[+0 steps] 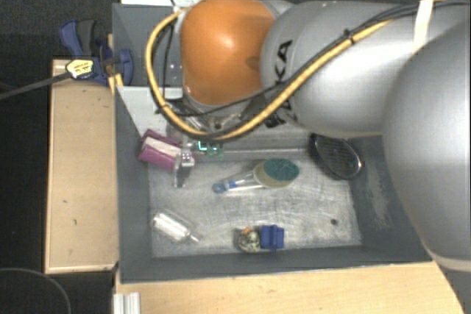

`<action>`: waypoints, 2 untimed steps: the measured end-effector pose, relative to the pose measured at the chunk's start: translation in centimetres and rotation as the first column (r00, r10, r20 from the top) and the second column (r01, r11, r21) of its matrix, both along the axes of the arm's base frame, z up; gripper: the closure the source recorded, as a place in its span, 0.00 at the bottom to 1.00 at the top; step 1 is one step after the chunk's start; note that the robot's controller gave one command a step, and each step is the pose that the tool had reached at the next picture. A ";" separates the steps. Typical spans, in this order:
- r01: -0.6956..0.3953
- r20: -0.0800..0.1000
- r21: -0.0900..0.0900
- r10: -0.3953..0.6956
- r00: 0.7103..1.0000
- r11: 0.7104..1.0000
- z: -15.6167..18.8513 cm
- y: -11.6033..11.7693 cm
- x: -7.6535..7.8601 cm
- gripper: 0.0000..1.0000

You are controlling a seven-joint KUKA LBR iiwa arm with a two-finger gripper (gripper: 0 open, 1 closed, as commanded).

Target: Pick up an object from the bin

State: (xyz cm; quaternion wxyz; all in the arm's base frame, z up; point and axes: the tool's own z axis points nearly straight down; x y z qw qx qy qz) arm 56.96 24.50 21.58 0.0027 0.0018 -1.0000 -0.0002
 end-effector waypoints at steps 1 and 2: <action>0.035 0.016 0.005 -0.035 0.999 0.999 -13.0 -0.4 1.4 0.00; 0.041 0.027 0.008 -0.042 0.999 0.999 -12.8 -0.4 1.7 1.00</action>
Offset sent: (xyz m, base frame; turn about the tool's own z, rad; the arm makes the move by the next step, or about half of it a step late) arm 0.0118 -0.0050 -0.1458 0.0373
